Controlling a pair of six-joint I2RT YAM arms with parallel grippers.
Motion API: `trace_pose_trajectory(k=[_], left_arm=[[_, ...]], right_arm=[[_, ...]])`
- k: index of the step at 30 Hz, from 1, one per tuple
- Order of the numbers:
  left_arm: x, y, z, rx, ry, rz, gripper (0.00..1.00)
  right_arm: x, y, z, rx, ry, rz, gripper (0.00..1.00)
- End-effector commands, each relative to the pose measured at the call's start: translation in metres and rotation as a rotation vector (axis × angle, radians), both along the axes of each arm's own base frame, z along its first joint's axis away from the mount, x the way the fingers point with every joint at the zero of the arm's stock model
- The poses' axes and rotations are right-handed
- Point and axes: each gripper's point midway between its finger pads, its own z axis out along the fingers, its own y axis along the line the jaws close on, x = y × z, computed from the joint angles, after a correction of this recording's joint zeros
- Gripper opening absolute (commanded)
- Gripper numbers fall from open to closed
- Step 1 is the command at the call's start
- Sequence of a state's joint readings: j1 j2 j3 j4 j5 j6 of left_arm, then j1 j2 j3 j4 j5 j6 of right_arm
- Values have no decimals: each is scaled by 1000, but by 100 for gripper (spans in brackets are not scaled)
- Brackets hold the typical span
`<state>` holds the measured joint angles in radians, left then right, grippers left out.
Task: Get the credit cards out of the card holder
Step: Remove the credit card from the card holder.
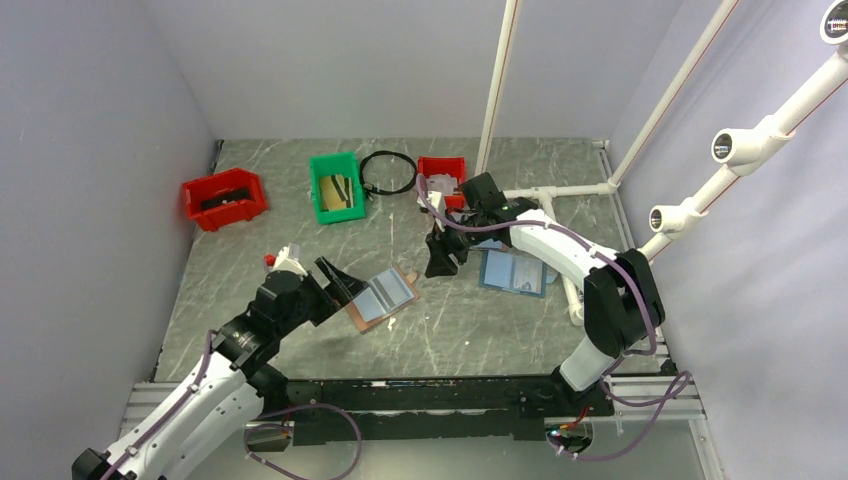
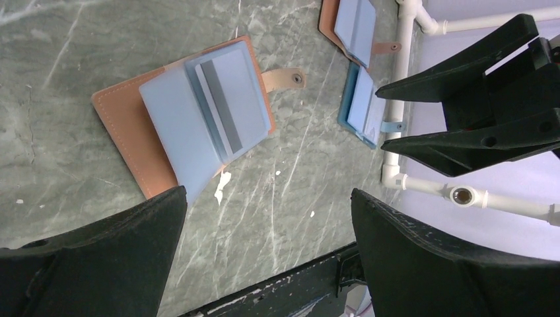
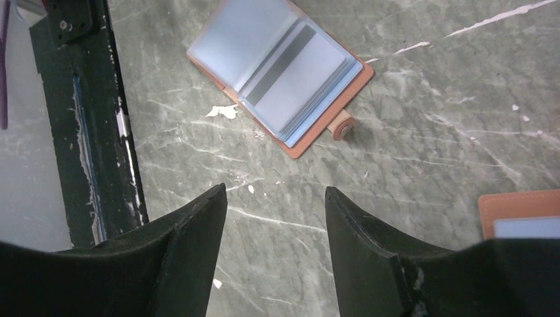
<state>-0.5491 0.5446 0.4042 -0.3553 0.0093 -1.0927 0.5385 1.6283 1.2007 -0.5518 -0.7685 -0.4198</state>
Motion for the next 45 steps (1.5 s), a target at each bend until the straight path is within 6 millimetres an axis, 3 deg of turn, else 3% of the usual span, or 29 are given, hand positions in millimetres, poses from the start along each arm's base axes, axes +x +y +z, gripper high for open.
trace_pose_trajectory(k=[1,9,18,28,32,45], left_arm=[[7,-4,11,-73,-28,33,99],[12,-14,8,-92,-3,14,98],[28,-37,-2,-139,0,-39,76],[36,-45,-46,-60,91,-70,52],[37,-44,-63,-31,132,-63,45],[35,-41,-105,51,279,-65,39]], right_arm=[[6,10,11,73,6,-44,58],[17,16,-4,69,90,-161,56],[14,36,-21,59,233,-255,53],[-10,69,-58,-2,441,-247,35],[-9,74,-70,-38,463,-252,34],[-1,75,-89,-116,433,-294,36]])
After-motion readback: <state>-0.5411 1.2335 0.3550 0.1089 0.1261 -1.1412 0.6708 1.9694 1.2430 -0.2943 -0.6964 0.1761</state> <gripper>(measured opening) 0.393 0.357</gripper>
